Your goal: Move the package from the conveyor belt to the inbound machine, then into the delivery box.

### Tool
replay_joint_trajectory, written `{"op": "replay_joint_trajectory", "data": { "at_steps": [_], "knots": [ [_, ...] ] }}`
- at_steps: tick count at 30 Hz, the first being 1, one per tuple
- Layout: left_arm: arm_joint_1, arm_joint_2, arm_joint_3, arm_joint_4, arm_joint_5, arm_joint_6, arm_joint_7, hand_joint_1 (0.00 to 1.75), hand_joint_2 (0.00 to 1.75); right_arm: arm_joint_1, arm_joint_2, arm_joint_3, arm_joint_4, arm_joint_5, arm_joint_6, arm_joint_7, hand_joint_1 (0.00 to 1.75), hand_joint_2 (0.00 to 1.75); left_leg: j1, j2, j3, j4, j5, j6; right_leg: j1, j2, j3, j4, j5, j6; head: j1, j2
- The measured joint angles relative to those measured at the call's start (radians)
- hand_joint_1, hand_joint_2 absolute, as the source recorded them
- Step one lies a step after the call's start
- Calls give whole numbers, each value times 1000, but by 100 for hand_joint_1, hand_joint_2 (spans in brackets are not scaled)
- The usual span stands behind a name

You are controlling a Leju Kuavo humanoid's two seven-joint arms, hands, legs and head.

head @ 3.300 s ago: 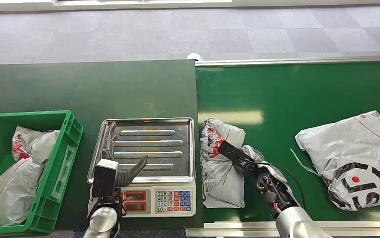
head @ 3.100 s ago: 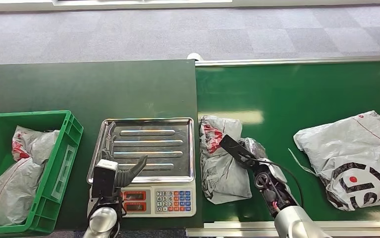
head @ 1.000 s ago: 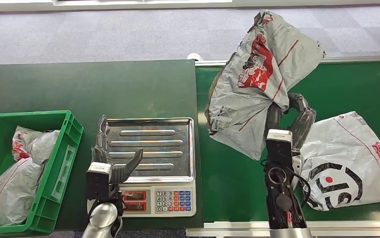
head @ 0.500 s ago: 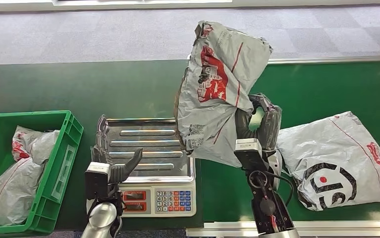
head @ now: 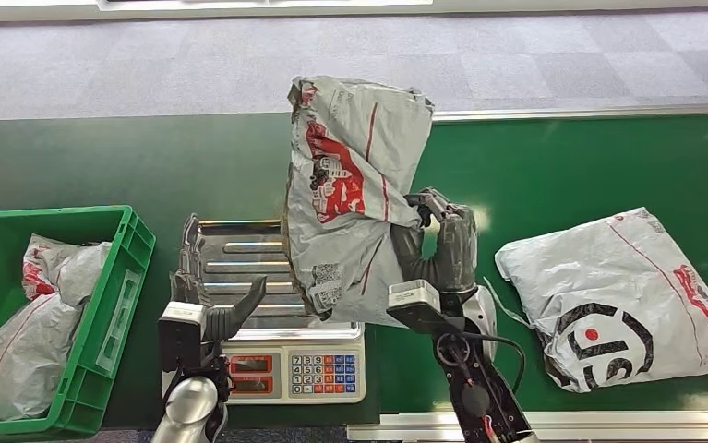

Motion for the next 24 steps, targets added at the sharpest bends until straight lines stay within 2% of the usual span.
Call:
{"op": "replay_joint_trajectory", "data": {
  "at_steps": [5,11,24],
  "knots": [
    [4,1,-1,0,2,-1,-2,0,175,-5,-2,35,26,72,32,107,175,175,0,0,0,0,0,0,0,0,0,0,0,0,0,0],
    [15,4,0,0,5,-1,-3,0,175,-51,-3,39,147,105,147,234,175,175,0,0,0,0,0,0,0,0,0,0,0,0,0,0],
    [16,9,-1,0,14,0,2,0,175,-126,1,28,349,59,243,300,175,175,0,0,0,0,0,0,0,0,0,0,0,0,0,0]
  ]
}}
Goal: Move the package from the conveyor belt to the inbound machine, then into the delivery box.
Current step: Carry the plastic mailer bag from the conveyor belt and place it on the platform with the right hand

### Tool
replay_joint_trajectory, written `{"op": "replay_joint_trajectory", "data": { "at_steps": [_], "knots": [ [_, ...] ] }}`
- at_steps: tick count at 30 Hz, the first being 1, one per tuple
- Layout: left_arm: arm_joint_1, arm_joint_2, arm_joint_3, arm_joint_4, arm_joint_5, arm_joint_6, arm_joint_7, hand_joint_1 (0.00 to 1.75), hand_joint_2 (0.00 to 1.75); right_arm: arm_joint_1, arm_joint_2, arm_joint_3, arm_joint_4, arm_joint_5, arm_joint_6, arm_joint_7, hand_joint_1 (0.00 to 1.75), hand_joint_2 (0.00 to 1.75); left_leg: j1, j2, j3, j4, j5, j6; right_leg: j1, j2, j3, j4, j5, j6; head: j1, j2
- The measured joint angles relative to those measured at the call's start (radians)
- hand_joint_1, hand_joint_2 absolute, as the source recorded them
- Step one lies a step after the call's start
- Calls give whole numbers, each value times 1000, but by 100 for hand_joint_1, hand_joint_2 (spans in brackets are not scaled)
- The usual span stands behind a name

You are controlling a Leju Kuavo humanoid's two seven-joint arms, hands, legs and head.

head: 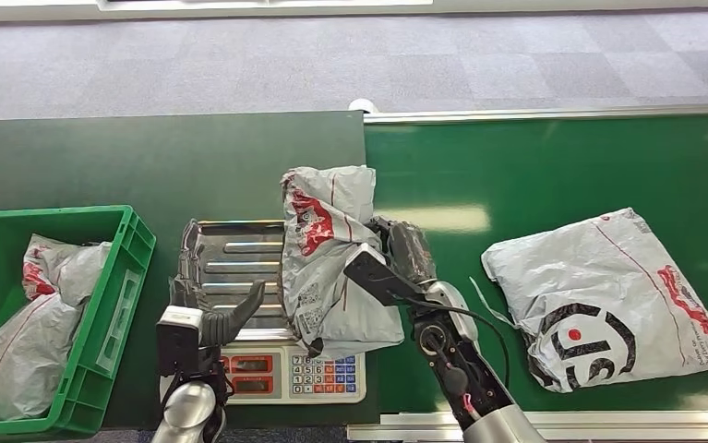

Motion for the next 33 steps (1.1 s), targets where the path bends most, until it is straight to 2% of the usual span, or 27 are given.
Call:
{"op": "replay_joint_trajectory", "data": {
  "at_steps": [4,10,18,24,26,31,32,33],
  "knots": [
    [-2,-1,-4,0,0,0,5,0,175,-30,14,-28,65,-68,56,-41,175,175,0,0,0,0,0,0,0,0,0,0,0,0,0,0],
    [-6,-5,-6,1,-2,-8,13,0,175,-50,43,-75,154,-221,258,-108,175,175,0,0,0,0,0,0,0,0,0,0,0,0,0,0],
    [-7,-7,-9,1,-3,-9,17,0,175,-58,64,-92,218,-271,334,-109,175,175,0,0,0,0,0,0,0,0,0,0,0,0,0,0],
    [-7,-7,-12,1,-5,-9,21,0,175,-76,69,-92,250,-326,431,-84,173,175,0,0,1,0,0,0,0,0,0,0,0,0,0,0],
    [-7,-7,-13,1,-6,-8,23,0,175,-84,69,-92,259,-332,443,-80,160,175,0,0,1,0,0,0,0,0,0,0,0,0,0,0],
    [-6,-8,-13,0,-12,-1,27,0,175,-96,72,-92,275,-337,448,-76,106,175,0,0,1,0,0,0,0,0,1,0,0,0,0,0],
    [-6,-8,-13,0,-13,0,28,0,175,-98,72,-91,277,-339,448,-76,92,175,0,0,1,0,0,0,0,0,1,0,0,0,0,0],
    [-6,-8,-13,0,-14,1,28,0,175,-99,73,-91,279,-341,447,-75,66,175,0,0,1,0,0,0,0,0,1,0,0,0,0,0]
  ]
}}
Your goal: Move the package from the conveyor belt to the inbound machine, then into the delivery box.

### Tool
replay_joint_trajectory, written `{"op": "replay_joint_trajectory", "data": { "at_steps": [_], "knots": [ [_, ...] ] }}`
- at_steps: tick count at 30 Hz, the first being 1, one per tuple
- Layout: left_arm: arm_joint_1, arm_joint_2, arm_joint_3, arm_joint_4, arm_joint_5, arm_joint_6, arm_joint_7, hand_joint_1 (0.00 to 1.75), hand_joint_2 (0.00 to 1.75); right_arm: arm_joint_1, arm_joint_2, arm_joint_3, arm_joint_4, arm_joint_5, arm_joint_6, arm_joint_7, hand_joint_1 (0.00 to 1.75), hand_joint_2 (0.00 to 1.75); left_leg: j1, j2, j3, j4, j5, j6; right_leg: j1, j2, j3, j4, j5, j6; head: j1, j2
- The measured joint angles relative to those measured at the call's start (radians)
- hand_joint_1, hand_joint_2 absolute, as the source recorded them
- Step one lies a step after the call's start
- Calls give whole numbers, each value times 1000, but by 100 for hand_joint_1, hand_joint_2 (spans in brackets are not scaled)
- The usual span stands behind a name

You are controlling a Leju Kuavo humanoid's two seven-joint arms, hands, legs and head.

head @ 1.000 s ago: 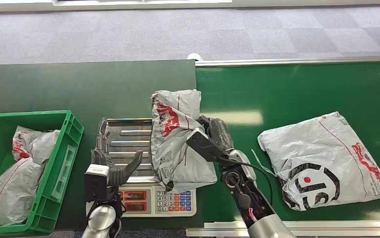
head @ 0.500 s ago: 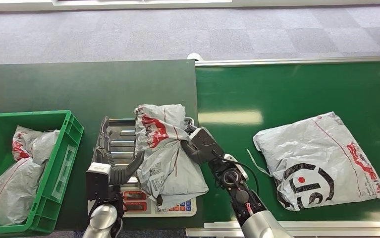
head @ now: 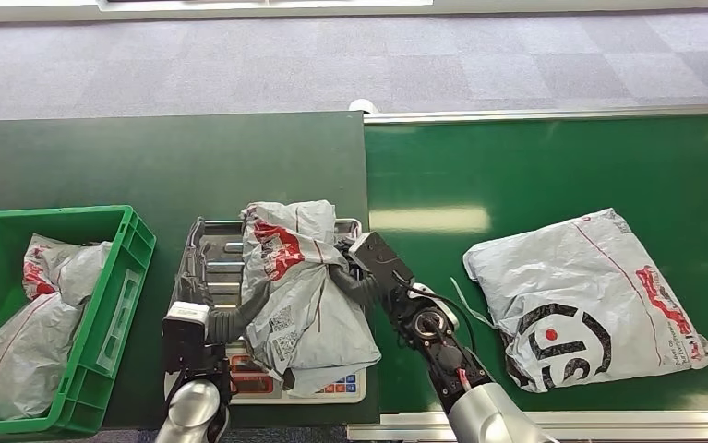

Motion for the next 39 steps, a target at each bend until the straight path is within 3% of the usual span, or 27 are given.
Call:
{"op": "replay_joint_trajectory", "data": {
  "at_steps": [2,3,4,28,39],
  "knots": [
    [0,0,0,0,-1,0,0,0,175,-1,1,1,3,-3,-1,0,17,175,0,0,0,0,0,0,0,0,0,0,0,0,0,0],
    [0,0,0,0,-1,1,1,0,175,-2,2,1,4,-4,-3,1,2,175,0,0,0,0,0,0,0,0,0,0,0,0,0,0],
    [0,0,0,0,-1,1,1,0,175,-2,3,2,5,-7,-8,1,0,175,0,0,0,0,0,0,0,0,0,0,0,0,0,0],
    [5,0,2,-9,-3,2,3,0,175,0,4,-1,-33,-96,-106,-65,0,175,0,0,0,0,0,0,0,0,0,0,0,0,0,0],
    [4,-1,2,-9,2,3,-19,0,175,35,-2,-43,-136,-192,-187,-170,0,175,0,0,0,0,0,0,0,0,0,0,0,0,0,0]
  ]
}}
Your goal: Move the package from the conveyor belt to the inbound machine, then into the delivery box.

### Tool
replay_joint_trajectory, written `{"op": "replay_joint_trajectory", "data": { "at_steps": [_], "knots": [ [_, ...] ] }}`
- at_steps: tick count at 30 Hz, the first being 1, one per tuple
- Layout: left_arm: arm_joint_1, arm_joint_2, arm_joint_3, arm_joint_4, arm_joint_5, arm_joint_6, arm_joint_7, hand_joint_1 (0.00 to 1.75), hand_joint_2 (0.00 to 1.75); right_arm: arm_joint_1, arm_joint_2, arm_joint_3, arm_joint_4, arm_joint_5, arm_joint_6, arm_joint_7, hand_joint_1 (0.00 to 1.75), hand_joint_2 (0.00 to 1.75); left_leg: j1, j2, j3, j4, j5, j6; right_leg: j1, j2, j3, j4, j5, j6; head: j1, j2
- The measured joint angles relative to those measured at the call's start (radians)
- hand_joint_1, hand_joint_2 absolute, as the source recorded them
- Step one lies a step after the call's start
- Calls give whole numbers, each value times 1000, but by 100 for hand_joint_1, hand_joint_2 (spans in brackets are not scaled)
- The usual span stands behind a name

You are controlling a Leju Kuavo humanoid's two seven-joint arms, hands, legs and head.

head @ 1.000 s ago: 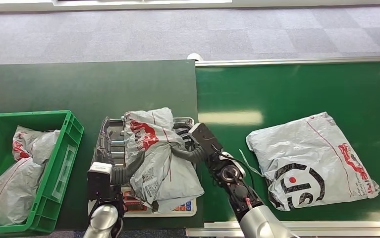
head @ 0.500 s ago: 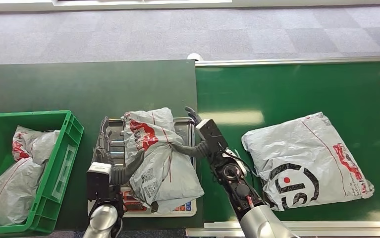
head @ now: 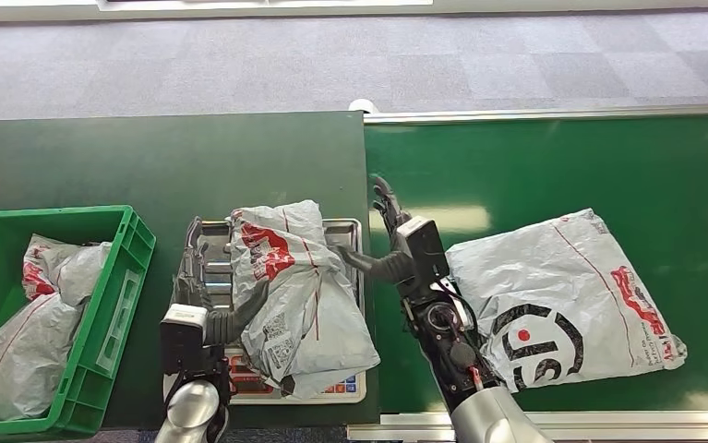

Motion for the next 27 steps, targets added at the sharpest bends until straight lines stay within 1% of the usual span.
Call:
{"op": "replay_joint_trajectory", "data": {
  "at_steps": [8,17,22,27],
  "knots": [
    [0,0,-1,3,17,2,-19,0,175,22,-3,-53,-55,-50,-99,-3,0,175,0,0,0,0,0,0,0,0,0,0,0,0,0,0],
    [-1,0,-3,6,20,2,-20,0,175,28,-4,-73,-68,-53,-107,-3,0,175,0,0,0,0,0,0,0,0,0,0,0,0,0,0],
    [-3,1,-8,12,21,-2,-25,0,175,31,-4,-78,-69,-67,-129,7,0,175,0,0,0,0,0,0,0,0,0,0,0,0,0,0],
    [-9,7,-43,25,-48,-34,-27,0,175,31,-8,-79,-69,-74,-132,11,0,175,0,0,0,0,0,0,0,0,0,0,0,0,0,0]
  ]
}}
